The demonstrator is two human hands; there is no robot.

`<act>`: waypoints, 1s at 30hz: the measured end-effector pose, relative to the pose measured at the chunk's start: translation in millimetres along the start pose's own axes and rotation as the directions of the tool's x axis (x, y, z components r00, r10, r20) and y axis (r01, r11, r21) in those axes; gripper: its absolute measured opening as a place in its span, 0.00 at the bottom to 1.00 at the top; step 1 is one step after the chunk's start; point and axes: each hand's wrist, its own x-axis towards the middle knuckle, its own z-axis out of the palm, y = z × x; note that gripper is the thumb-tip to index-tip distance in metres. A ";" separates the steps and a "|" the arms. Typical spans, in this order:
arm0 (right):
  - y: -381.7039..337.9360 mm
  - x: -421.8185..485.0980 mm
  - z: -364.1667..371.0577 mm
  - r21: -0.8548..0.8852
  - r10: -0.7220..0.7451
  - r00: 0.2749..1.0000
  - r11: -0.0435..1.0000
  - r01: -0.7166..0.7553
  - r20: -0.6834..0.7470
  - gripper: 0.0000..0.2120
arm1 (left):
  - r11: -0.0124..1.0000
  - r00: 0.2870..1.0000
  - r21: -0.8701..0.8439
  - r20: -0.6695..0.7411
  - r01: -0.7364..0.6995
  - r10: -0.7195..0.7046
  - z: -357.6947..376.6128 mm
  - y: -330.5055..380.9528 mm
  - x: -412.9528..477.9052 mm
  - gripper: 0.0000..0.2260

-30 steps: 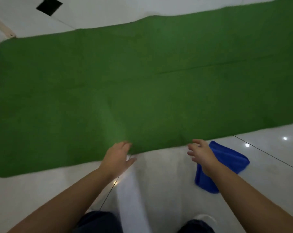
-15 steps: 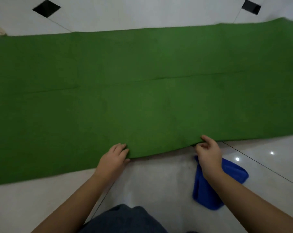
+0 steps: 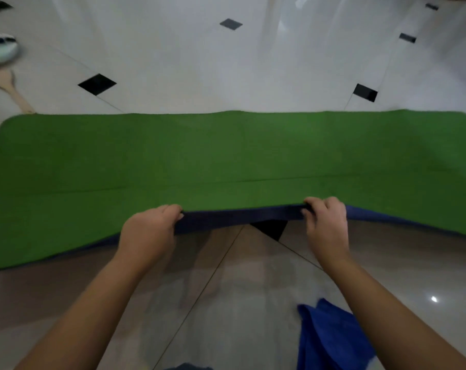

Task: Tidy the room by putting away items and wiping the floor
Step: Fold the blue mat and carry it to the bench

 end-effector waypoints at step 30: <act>-73.1 129.0 3.5 -0.229 -0.339 0.908 0.930 0.286 -0.244 0.09 | 0.960 0.920 0.084 -0.317 0.268 -0.229 -50.6 -47.6 96.0 0.07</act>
